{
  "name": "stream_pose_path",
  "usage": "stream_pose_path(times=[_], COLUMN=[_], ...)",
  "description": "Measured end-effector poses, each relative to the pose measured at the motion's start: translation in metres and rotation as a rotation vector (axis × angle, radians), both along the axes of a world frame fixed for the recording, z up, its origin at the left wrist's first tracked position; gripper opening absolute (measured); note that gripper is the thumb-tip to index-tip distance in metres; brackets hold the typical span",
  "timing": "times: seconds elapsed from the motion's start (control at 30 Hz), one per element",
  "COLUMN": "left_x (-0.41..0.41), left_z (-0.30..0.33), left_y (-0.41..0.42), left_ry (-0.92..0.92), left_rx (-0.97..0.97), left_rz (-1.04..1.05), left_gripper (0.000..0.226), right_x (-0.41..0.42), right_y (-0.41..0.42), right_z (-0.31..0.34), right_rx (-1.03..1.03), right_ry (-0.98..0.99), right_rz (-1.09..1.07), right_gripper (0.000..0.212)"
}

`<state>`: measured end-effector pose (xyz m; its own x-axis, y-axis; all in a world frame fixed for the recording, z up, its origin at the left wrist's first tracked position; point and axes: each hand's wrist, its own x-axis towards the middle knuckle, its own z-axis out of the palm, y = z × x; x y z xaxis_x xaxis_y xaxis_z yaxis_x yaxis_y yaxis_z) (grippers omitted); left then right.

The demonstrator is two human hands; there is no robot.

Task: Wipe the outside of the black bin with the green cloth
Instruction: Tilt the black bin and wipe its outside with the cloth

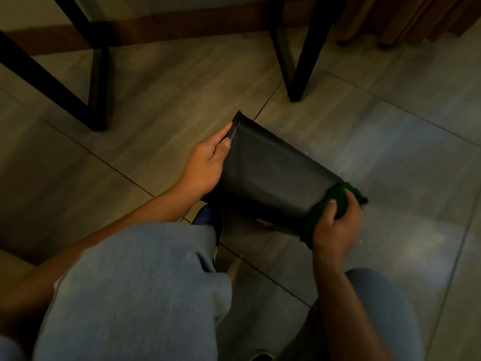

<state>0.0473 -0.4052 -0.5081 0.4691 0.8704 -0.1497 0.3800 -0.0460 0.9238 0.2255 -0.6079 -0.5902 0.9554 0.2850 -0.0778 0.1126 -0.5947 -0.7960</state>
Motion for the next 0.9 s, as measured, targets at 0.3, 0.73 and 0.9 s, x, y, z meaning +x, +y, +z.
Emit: stream_pose_path(times=[0.3,0.73,0.9], left_x=[-0.005,-0.002,0.001], left_z=[0.002,0.006,0.002], left_y=[-0.003,0.002,0.002], left_ry=[0.001,-0.048,-0.015], left_rx=[-0.047,-0.081,-0.084], left_rz=[0.108,0.223,0.2], left_gripper=[0.039,0.05,0.055], right_x=[0.012,-0.105,-0.092], right_y=[0.011,0.104,0.074], right_z=[0.049,0.096,0.064], right_rx=[0.164,0.011,0.048], right_ry=[-0.097,-0.415,-0.49], right_rz=[0.023,0.756,0.69], right_gripper=[0.04,0.036,0.031])
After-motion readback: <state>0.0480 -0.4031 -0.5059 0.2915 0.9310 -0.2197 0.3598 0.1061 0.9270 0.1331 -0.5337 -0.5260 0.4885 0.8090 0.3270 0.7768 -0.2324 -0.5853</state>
